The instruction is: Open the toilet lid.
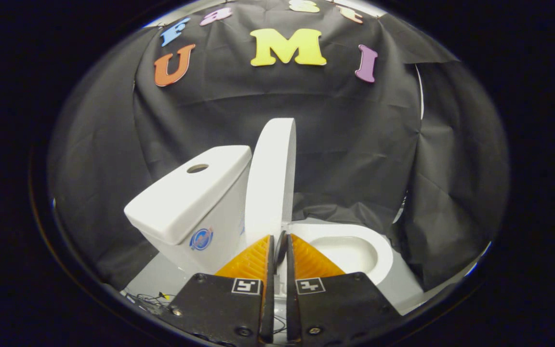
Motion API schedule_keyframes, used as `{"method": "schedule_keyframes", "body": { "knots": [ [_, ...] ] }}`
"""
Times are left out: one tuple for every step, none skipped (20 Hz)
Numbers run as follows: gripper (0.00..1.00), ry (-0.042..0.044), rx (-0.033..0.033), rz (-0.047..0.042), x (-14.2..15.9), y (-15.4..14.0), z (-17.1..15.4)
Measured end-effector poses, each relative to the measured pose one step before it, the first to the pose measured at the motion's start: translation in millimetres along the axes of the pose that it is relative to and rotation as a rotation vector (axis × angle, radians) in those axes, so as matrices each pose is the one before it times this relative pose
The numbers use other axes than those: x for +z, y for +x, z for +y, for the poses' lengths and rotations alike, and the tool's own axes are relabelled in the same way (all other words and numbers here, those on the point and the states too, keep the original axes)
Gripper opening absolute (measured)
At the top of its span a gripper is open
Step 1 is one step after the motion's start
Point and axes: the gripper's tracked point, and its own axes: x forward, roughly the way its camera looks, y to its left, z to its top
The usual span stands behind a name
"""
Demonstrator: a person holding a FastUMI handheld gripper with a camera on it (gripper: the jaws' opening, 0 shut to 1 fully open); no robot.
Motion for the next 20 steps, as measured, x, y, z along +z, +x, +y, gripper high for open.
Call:
{"method": "schedule_keyframes", "body": {
  "knots": [
    [0.13, -0.00344, 0.00493, 0.00221, 0.16, 0.01, 4.75],
    [0.14, -0.00789, 0.00191, 0.00080, -0.35, 0.12, -0.47],
    [0.14, -0.00968, -0.00019, -0.00090, 1.40, -0.13, 2.61],
    [0.14, -0.01010, -0.00028, -0.00144, -1.02, 1.46, 7.22],
    [0.14, -0.00813, -0.00011, -0.00124, -0.57, 1.17, 6.94],
    [0.14, -0.00991, -0.00111, -0.00028, -0.69, 1.57, 3.66],
    [0.14, -0.01094, -0.00251, 0.00005, -0.06, 1.12, 3.25],
    [0.14, -0.01374, -0.00257, -0.00156, -0.34, -0.38, 4.00],
    [0.15, -0.01518, 0.00144, -0.00089, 1.90, -0.23, 4.34],
    [0.16, -0.01484, 0.00305, 0.00016, -1.89, 1.71, 4.52],
    [0.16, -0.01123, 0.00700, 0.00066, -0.49, 0.58, 4.31],
    [0.17, -0.00755, 0.01012, 0.00365, -1.62, 2.00, 3.14],
    [0.19, 0.00055, 0.00361, 0.01116, -1.94, 1.07, 1.32],
    [0.20, 0.00545, -0.00074, -0.00093, -0.48, 0.35, -0.06],
    [0.22, 0.00819, -0.00416, 0.00886, -0.31, 2.08, -0.47],
    [0.22, 0.00611, -0.00119, 0.00438, -1.39, -1.31, -1.34],
    [0.24, 0.01122, 0.01399, -0.01643, 3.06, -3.37, 1.26],
    [0.24, 0.00655, 0.00006, -0.02716, 4.96, -4.54, -2.32],
    [0.27, -0.00060, -0.01036, -0.03918, 8.11, -5.15, -4.73],
    [0.29, -0.00986, 0.00781, -0.04571, 7.73, -8.93, -1.81]
  ]
}}
